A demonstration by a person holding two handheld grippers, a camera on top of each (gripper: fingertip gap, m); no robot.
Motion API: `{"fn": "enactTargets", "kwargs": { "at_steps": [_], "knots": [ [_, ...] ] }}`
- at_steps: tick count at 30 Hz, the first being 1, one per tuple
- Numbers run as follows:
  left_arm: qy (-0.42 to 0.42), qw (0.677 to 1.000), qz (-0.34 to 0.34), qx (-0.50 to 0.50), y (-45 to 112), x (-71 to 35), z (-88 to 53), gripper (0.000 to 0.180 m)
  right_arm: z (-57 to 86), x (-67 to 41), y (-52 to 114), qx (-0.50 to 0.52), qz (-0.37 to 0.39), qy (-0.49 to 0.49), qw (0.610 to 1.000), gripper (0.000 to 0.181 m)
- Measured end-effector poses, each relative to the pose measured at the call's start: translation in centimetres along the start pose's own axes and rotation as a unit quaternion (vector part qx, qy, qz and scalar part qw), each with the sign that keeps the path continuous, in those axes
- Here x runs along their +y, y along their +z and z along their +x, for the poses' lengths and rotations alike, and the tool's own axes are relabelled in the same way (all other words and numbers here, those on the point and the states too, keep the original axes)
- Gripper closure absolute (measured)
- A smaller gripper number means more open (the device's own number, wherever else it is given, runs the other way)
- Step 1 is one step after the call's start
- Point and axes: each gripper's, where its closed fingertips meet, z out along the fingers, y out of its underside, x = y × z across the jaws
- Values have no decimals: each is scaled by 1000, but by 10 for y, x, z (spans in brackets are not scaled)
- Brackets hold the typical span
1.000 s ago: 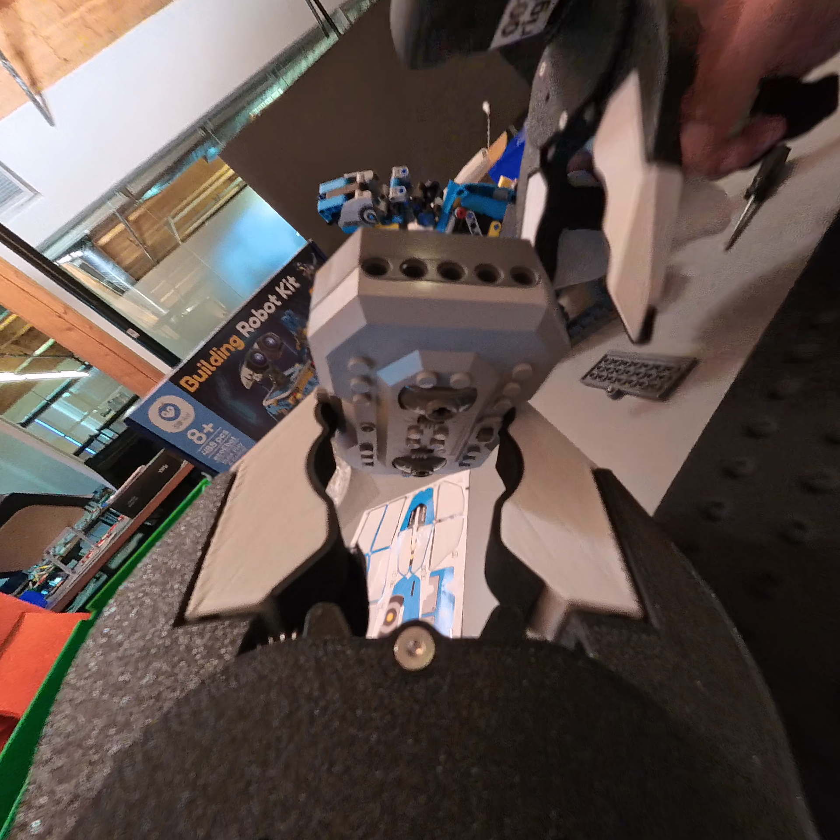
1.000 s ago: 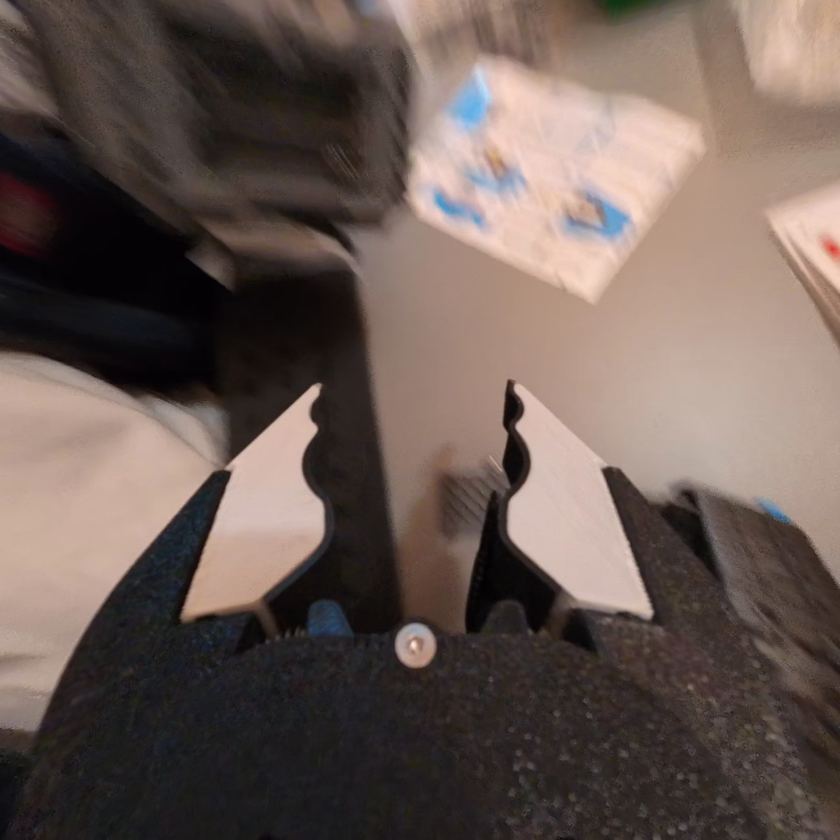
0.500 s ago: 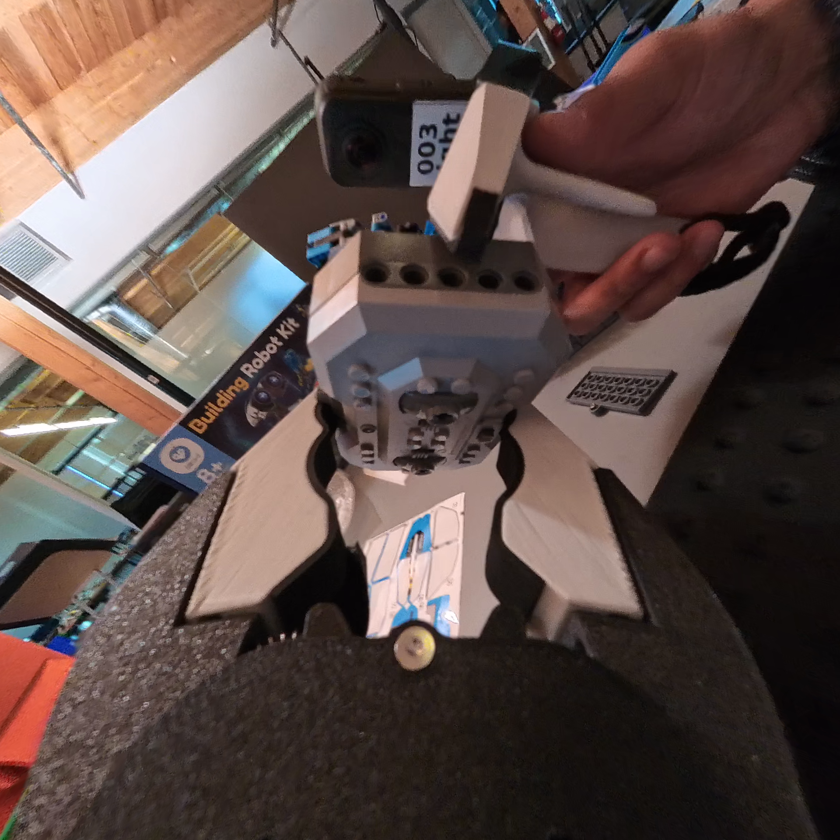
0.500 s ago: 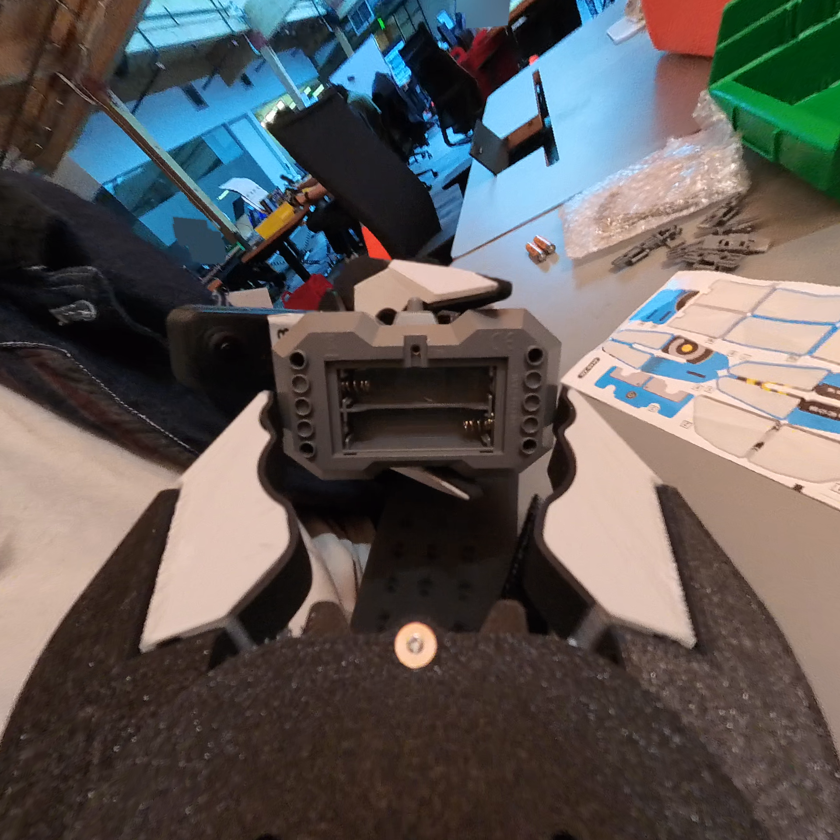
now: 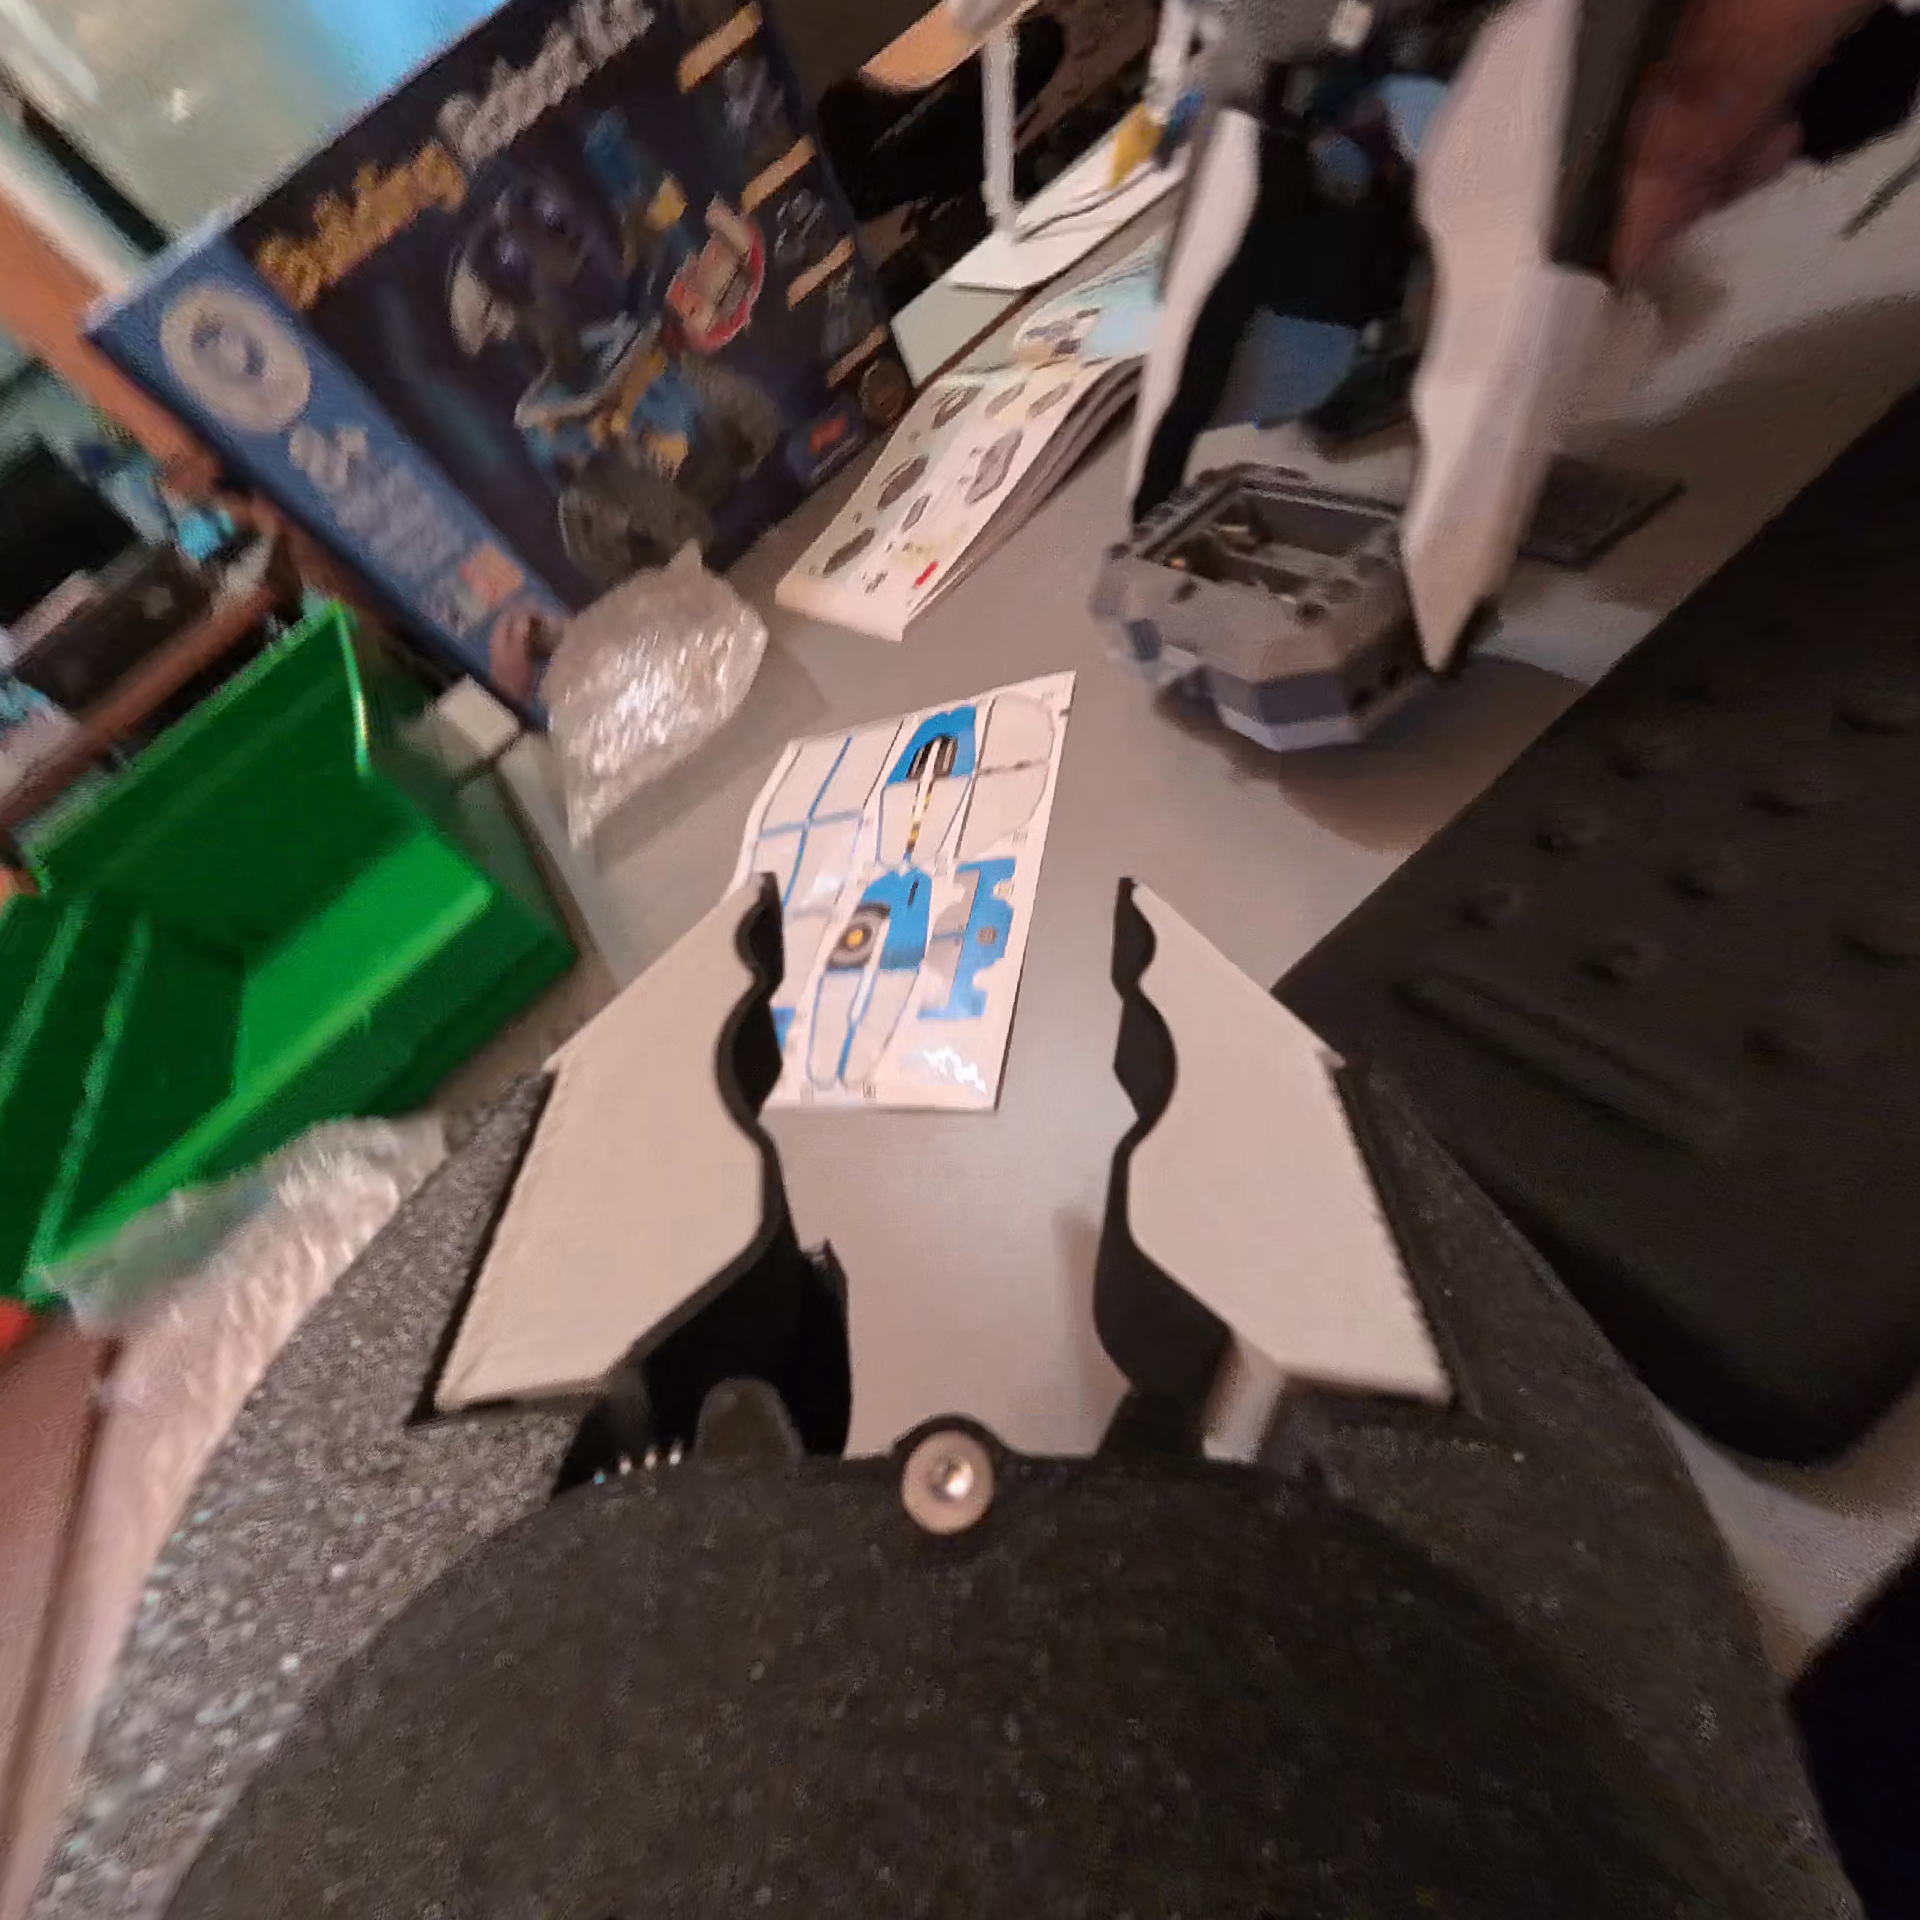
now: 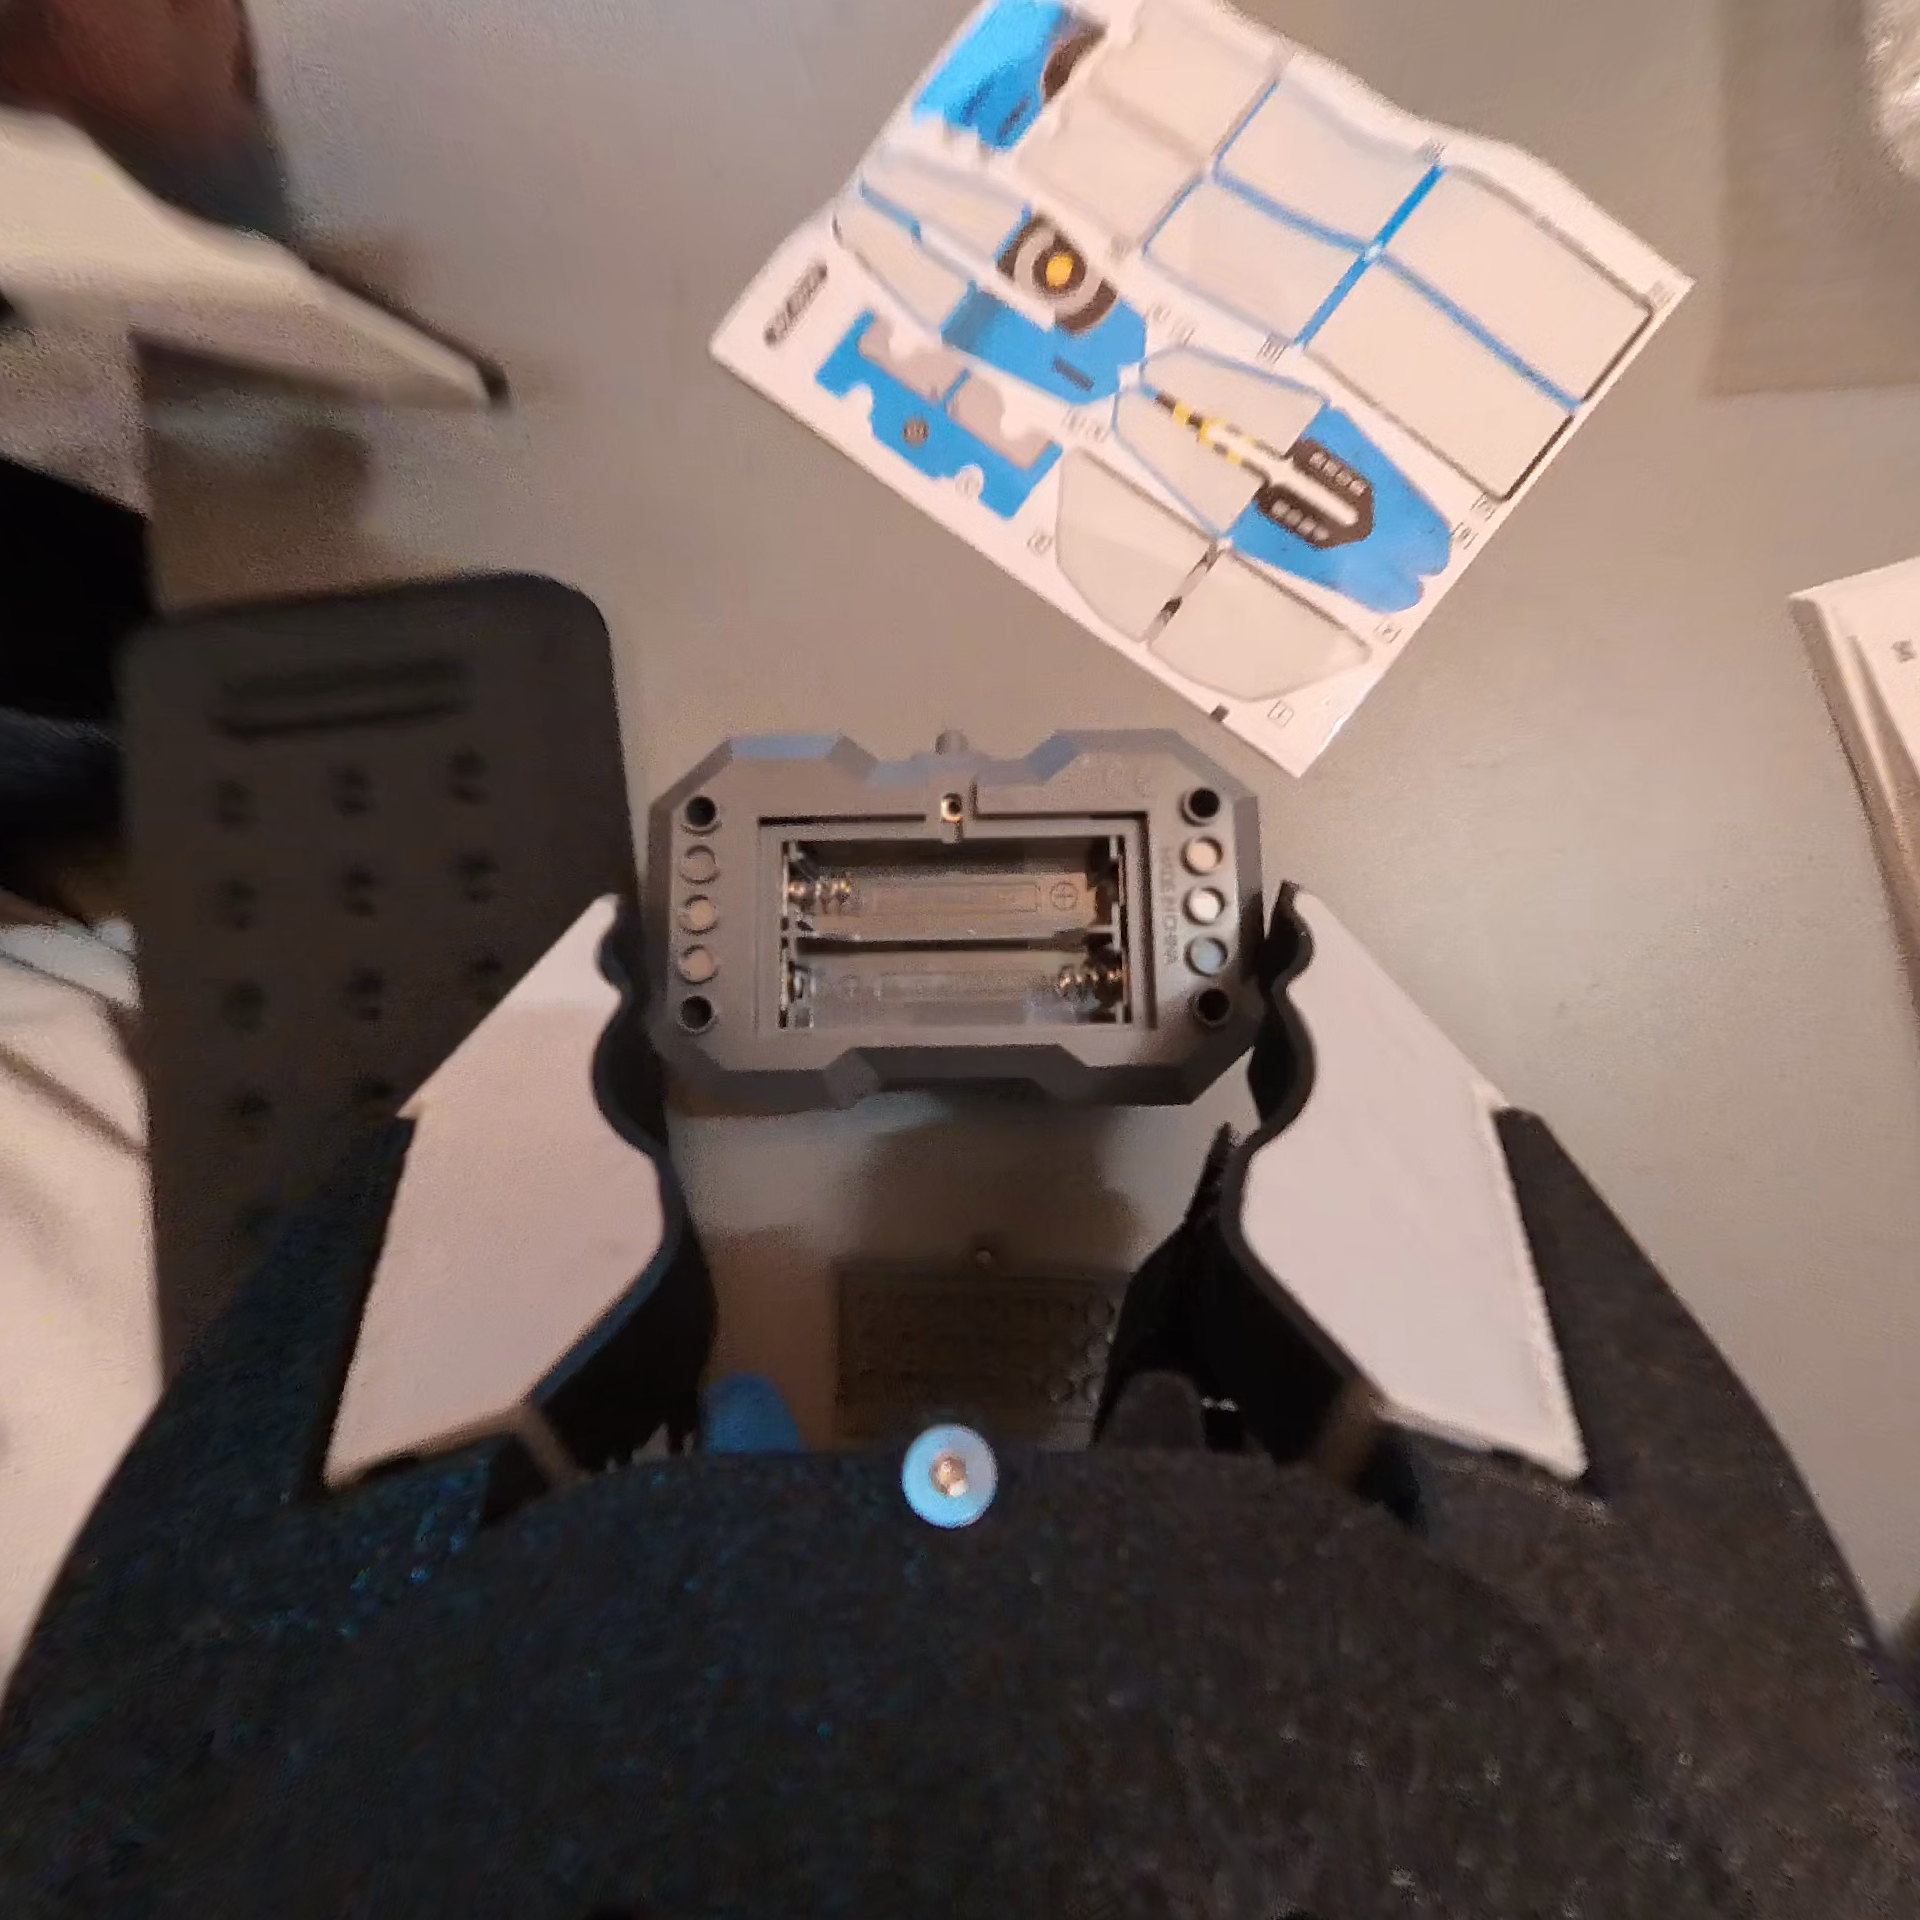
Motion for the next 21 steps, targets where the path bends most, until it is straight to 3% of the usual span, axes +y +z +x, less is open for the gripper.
{"fn": "enactTargets", "kwargs": {
  "at_steps": [4,10,15,21],
  "knots": [
    [-143,989,-13,23,-20,13,-1,120,0,6,8,27,-32,-44,998,65],
    [-257,965,45,35,-36,-6,-2,125,-4,6,10,16,-22,-54,998,64],
    [-265,961,45,69,-26,-16,11,126,-9,-1,6,1,19,-32,999,66],
    [-240,966,32,91,-9,-25,30,128,-19,-14,-37,6,147,17,989,79]
  ]
}}
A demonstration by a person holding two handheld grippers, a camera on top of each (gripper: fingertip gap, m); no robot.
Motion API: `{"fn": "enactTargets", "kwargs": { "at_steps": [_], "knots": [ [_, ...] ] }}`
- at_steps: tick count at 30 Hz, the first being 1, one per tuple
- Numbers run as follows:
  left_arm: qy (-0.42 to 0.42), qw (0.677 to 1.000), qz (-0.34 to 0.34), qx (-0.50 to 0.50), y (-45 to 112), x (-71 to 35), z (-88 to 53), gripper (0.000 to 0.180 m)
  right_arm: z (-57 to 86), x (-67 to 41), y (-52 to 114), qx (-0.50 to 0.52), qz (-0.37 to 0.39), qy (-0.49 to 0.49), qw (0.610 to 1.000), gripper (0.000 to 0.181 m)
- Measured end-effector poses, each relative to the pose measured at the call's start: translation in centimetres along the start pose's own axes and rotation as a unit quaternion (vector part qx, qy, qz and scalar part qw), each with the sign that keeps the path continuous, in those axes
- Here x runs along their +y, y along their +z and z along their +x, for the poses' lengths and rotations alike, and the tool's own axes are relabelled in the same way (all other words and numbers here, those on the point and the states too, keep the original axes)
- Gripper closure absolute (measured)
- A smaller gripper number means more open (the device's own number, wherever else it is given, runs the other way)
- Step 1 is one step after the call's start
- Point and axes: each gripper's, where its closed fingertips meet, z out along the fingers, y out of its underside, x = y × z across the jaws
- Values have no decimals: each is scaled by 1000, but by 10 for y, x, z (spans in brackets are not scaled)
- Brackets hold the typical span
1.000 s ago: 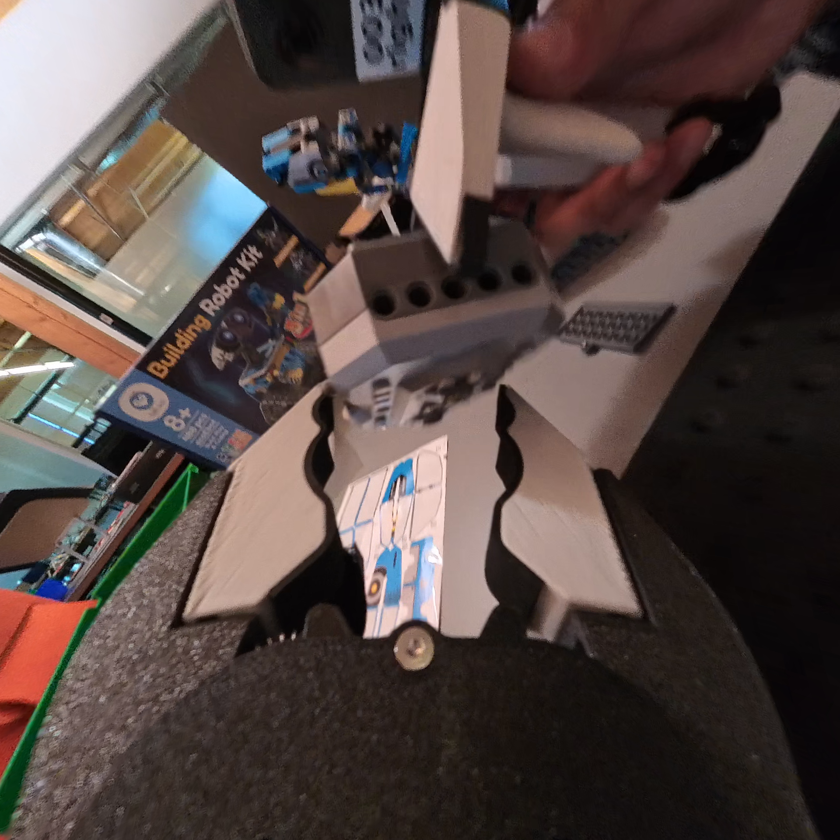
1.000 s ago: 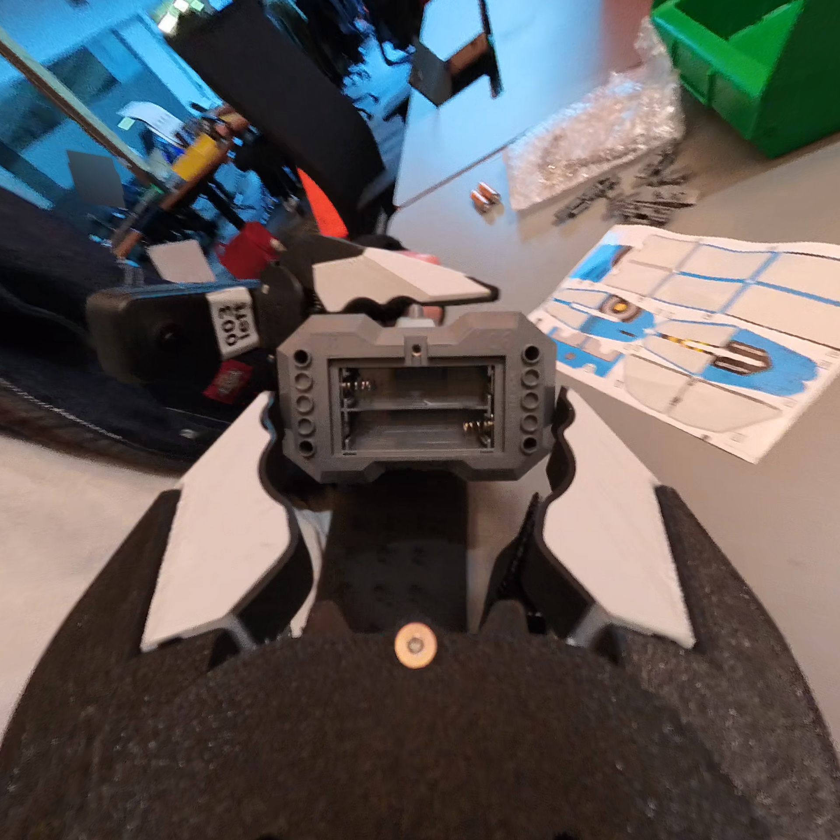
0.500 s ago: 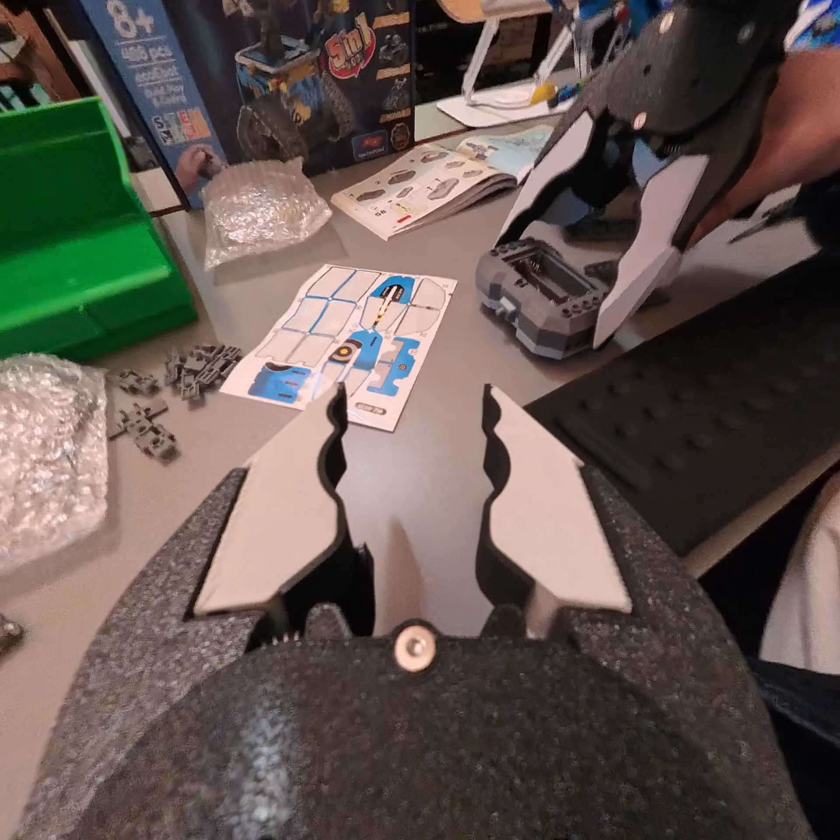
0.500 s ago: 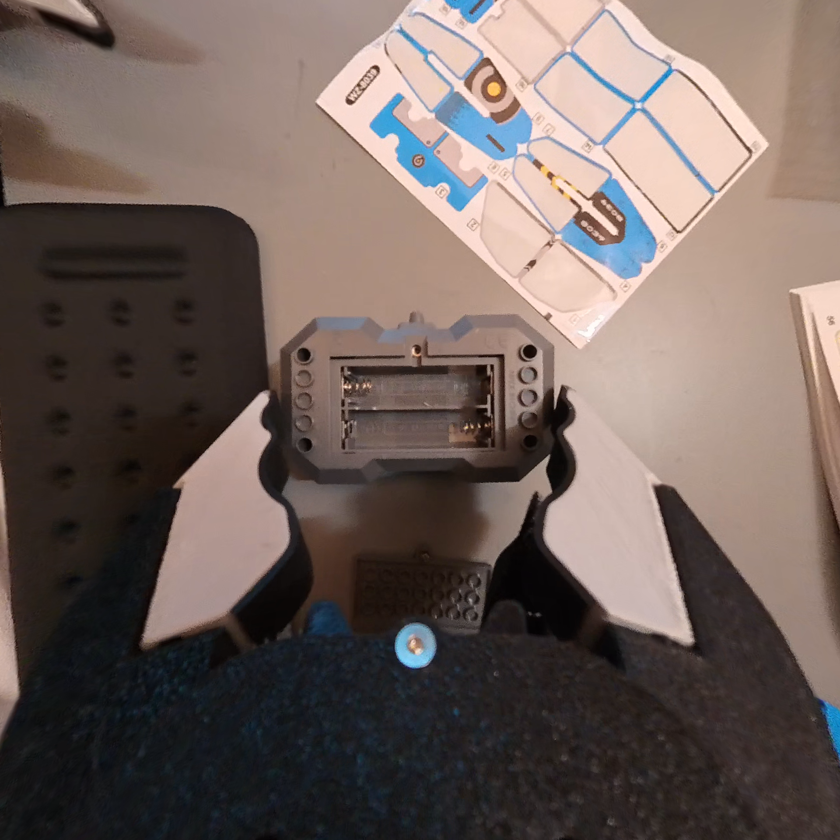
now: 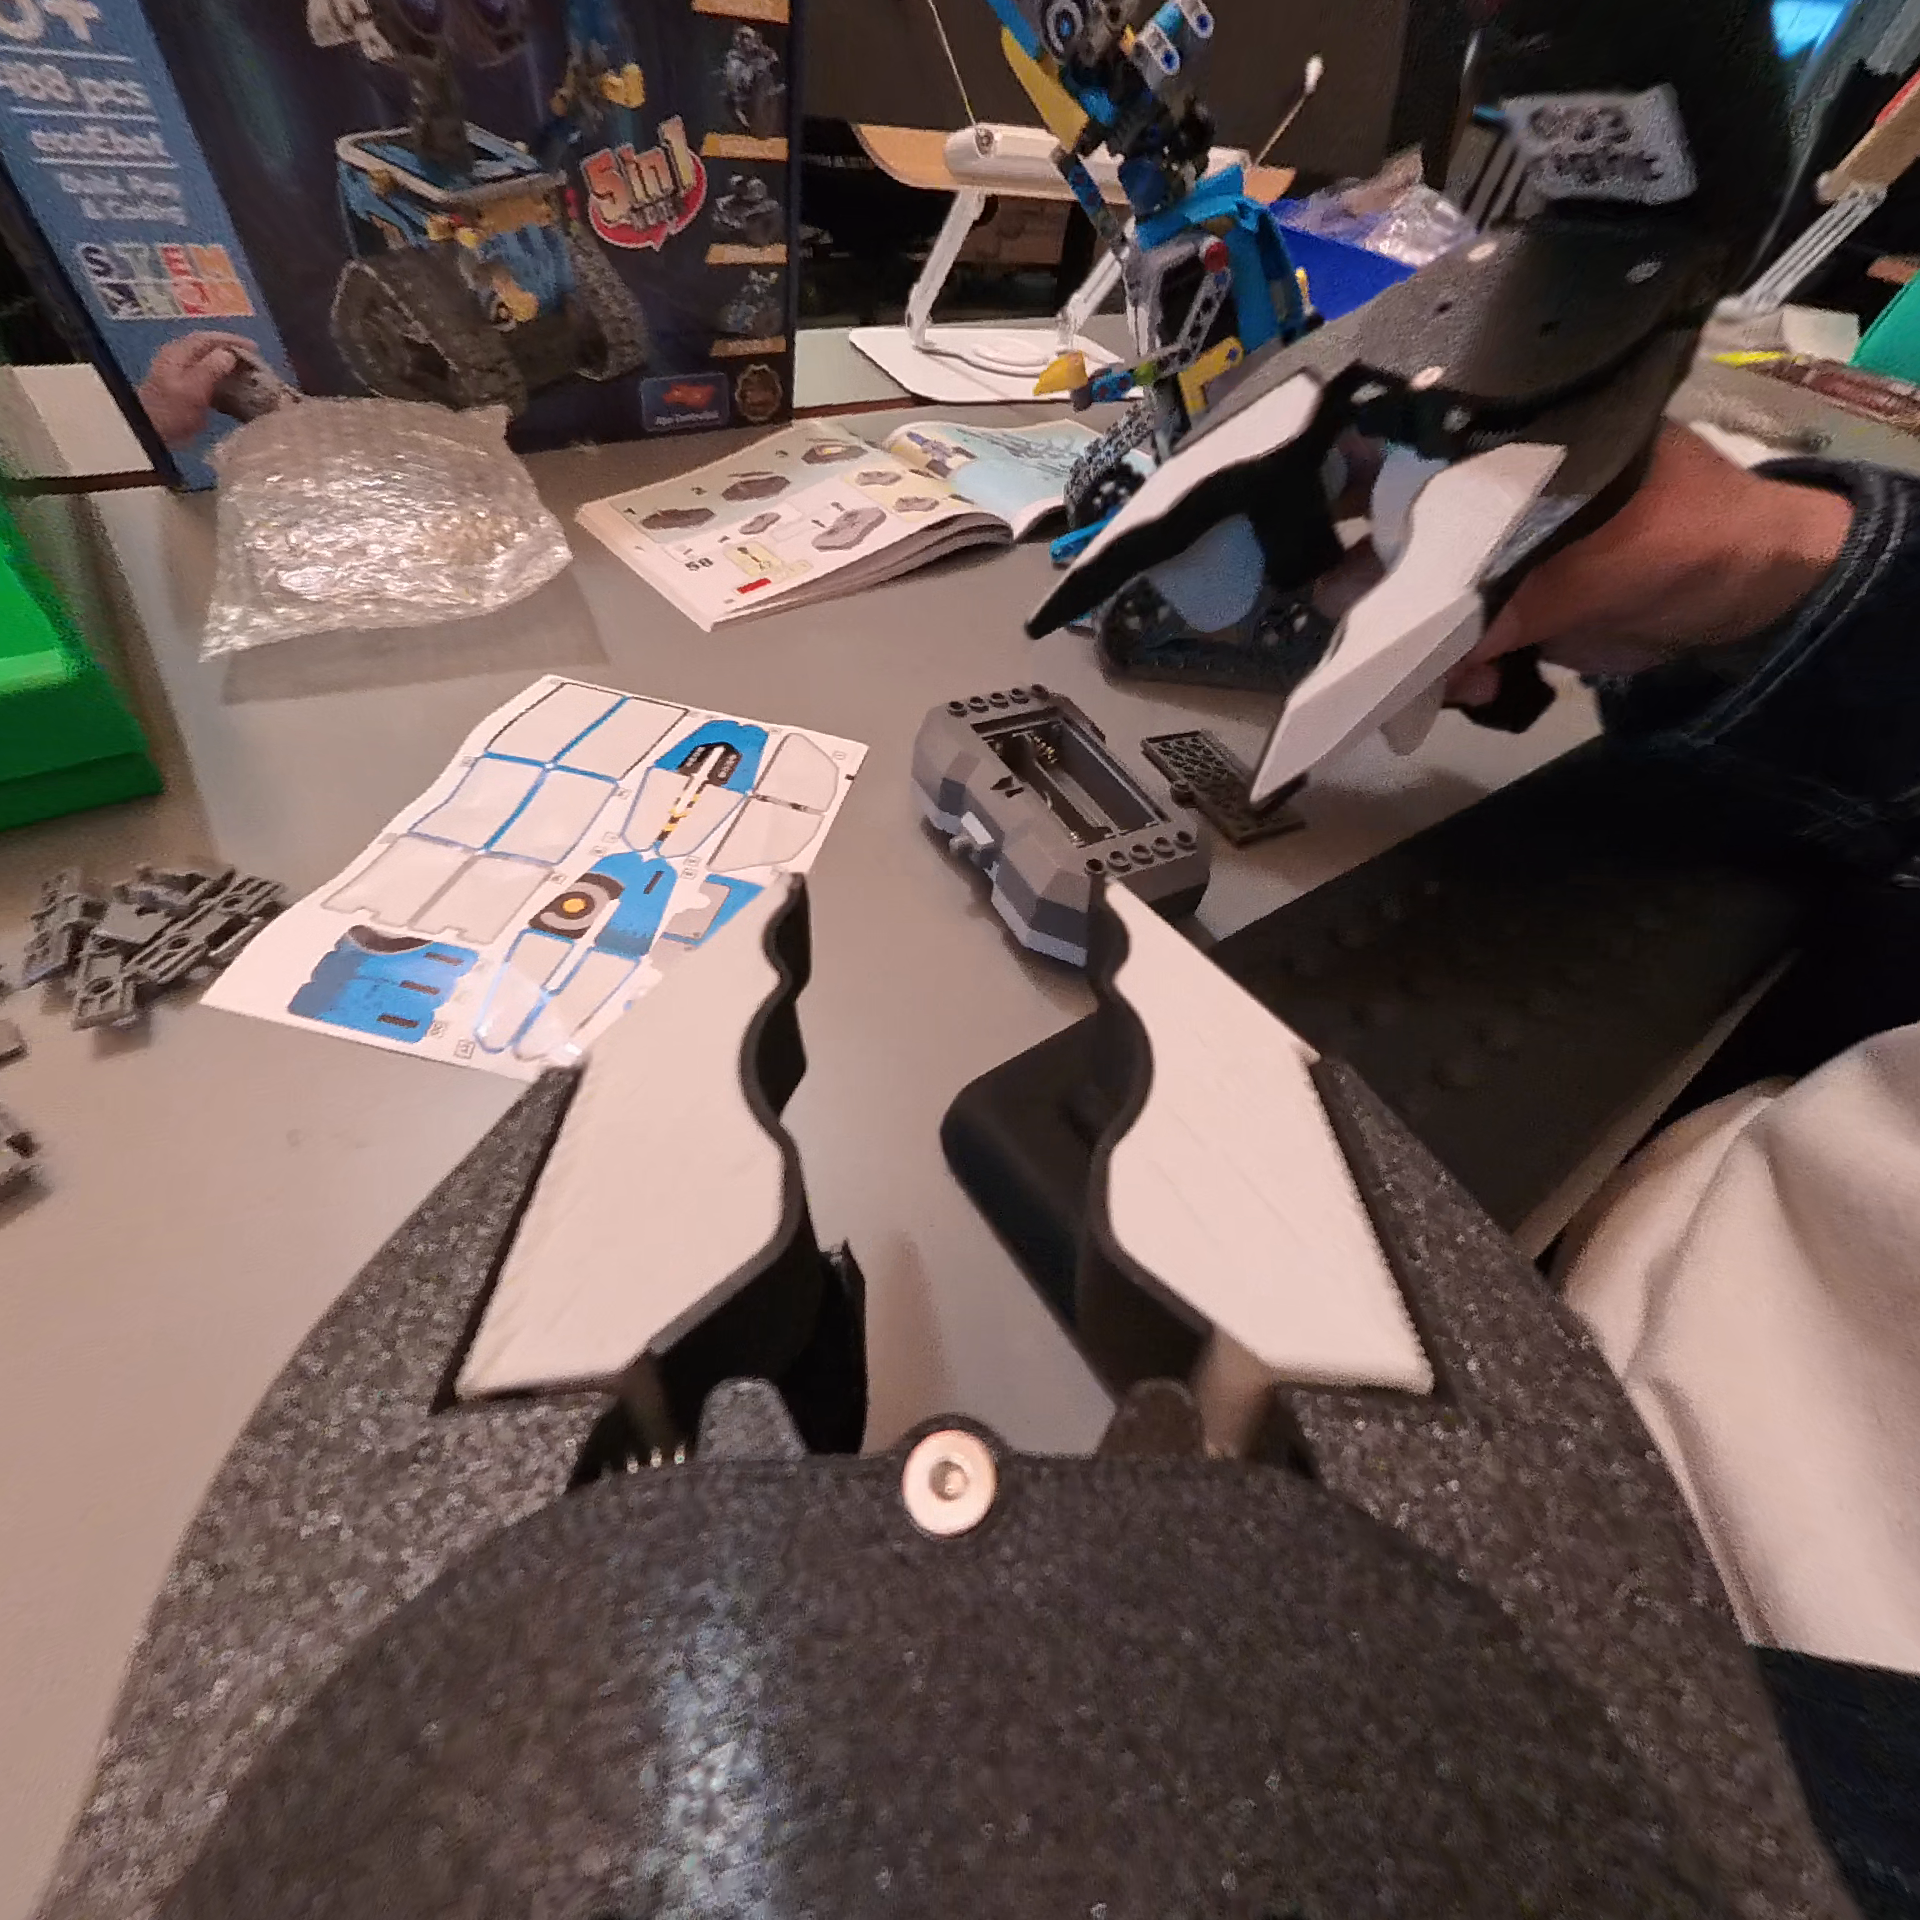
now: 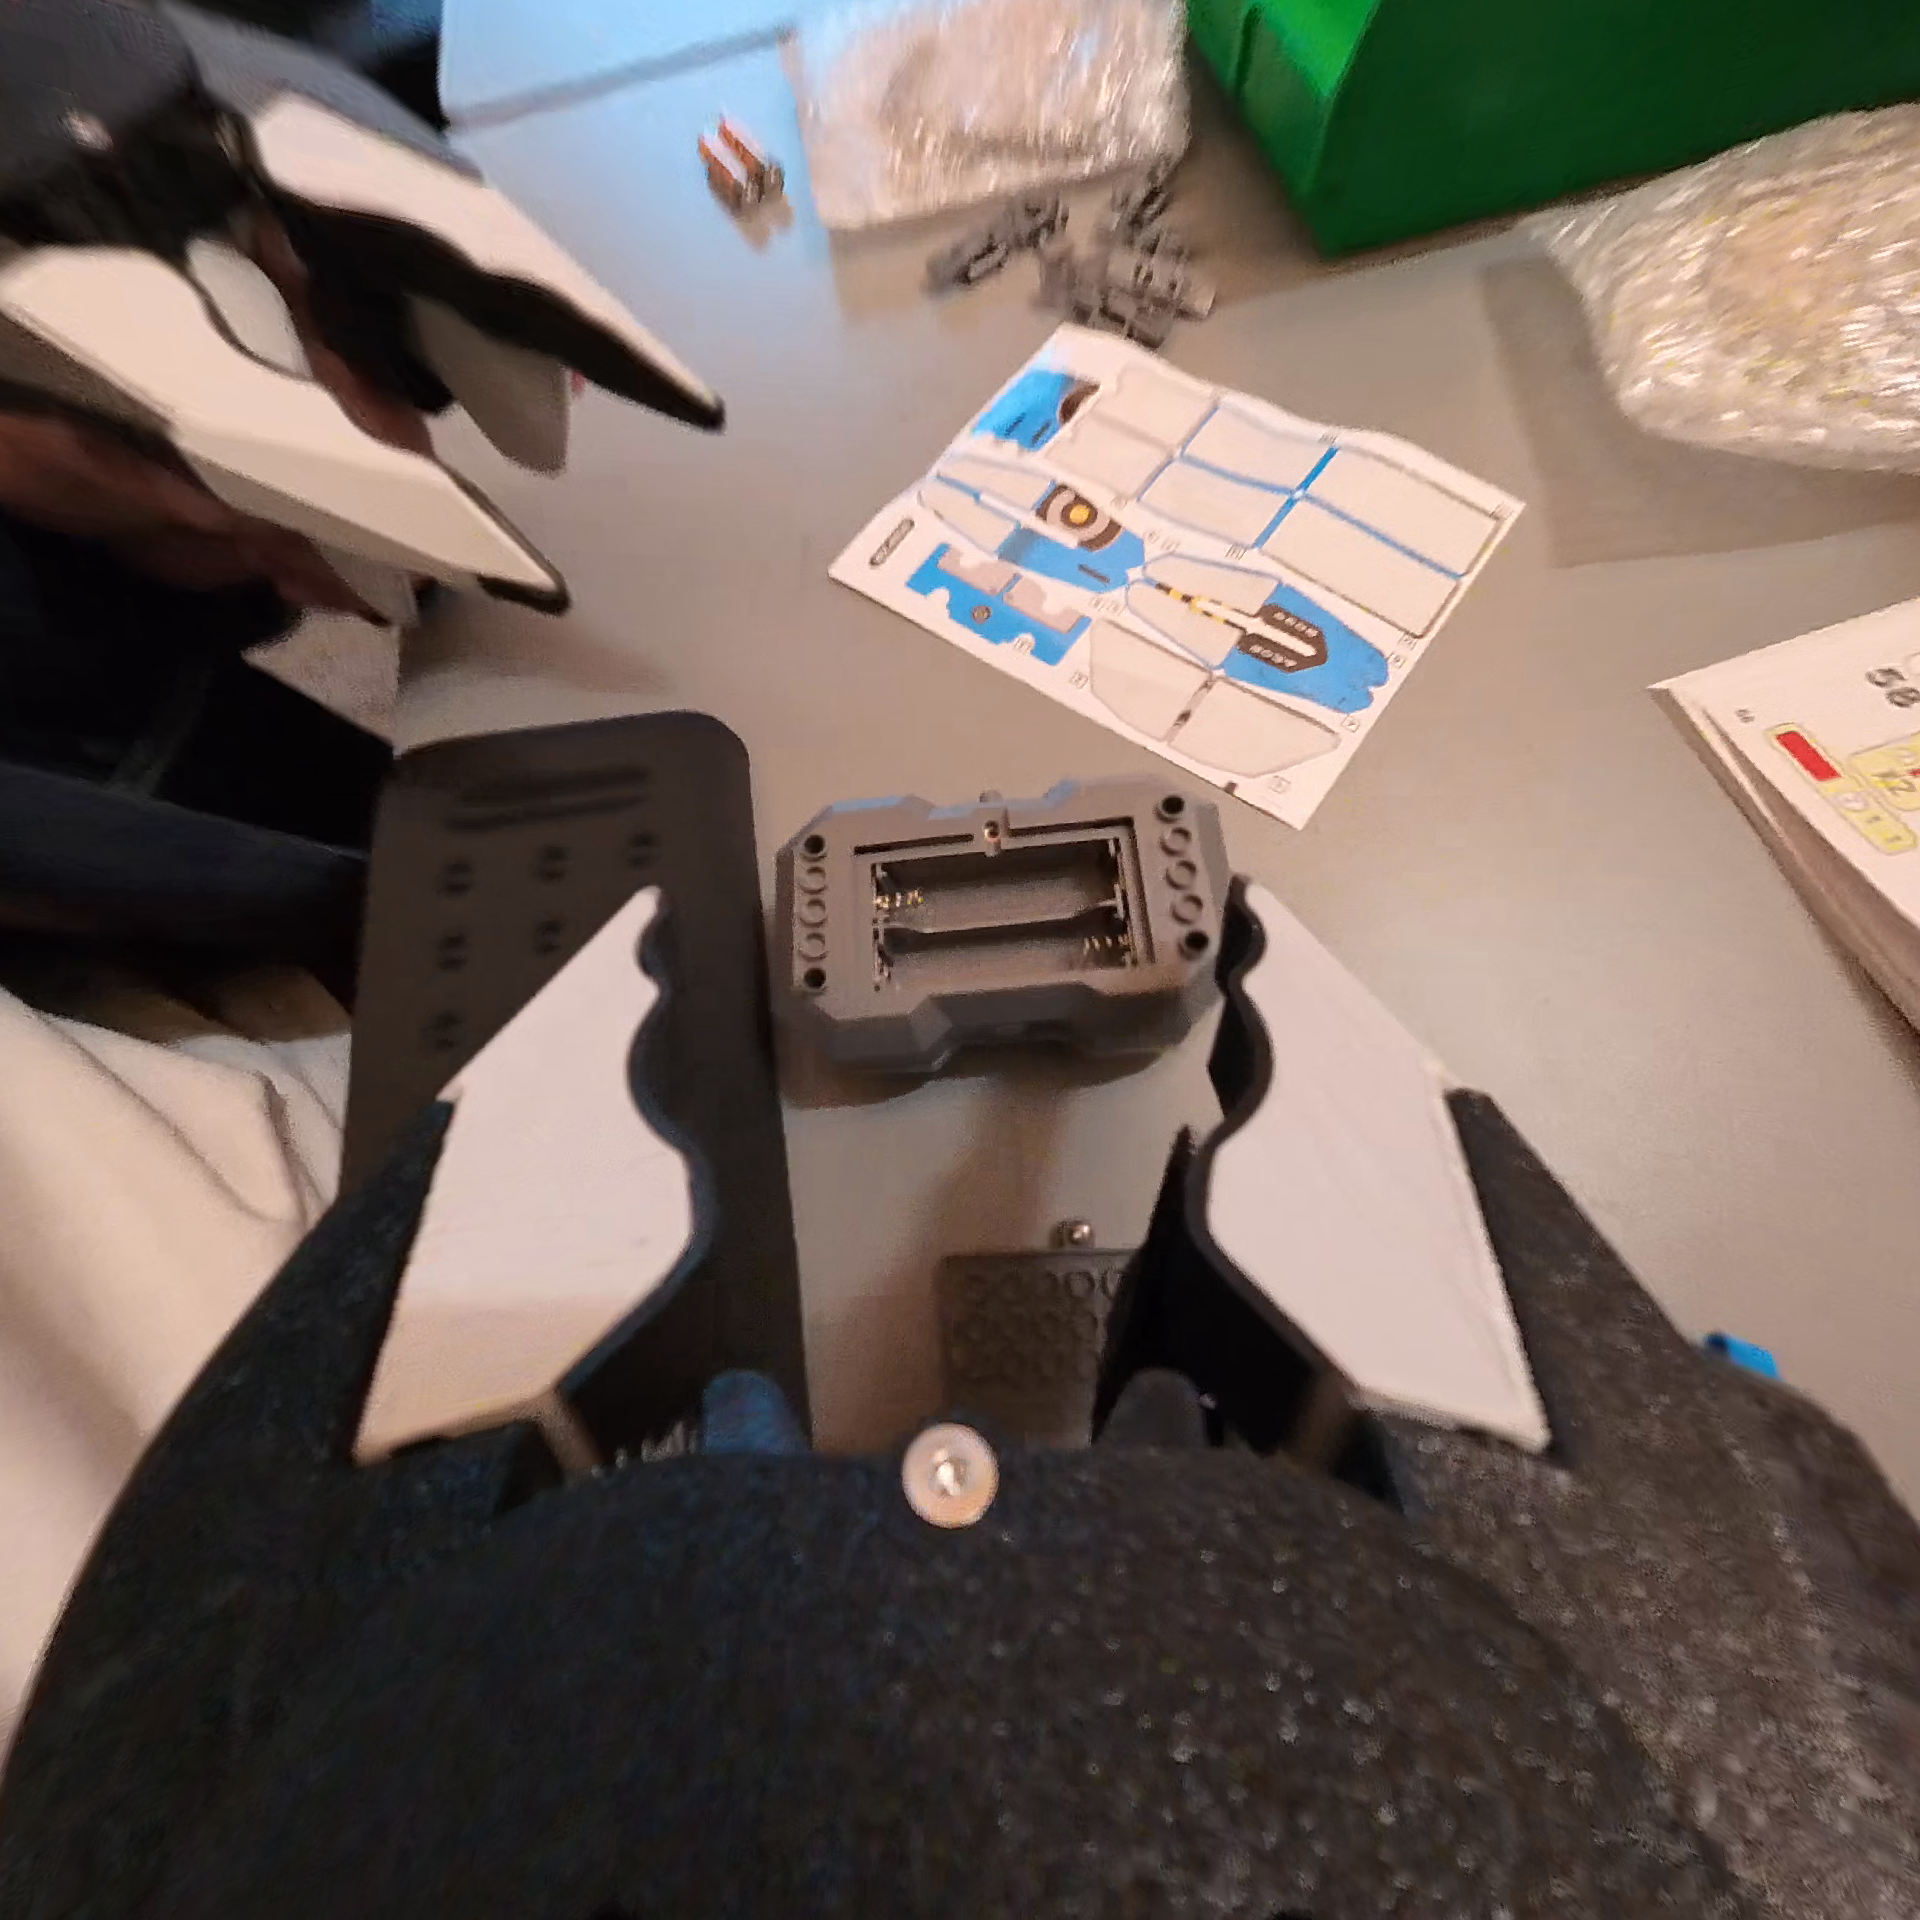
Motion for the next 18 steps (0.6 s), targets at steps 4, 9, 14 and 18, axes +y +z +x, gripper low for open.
{"fn": "enactTargets", "kwargs": {
  "at_steps": [4,9,14,18],
  "knots": [
    [27,999,-16,-11,15,2,6,130,7,11,-22,56,76,7,995,110],
    [38,999,-31,-15,29,5,13,131,0,8,-33,51,114,6,992,124],
    [39,999,-31,-18,32,3,19,132,-2,16,-25,44,86,7,995,122],
    [46,998,-31,-24,32,4,21,133,-1,21,-21,55,69,-4,996,125]
  ]
}}
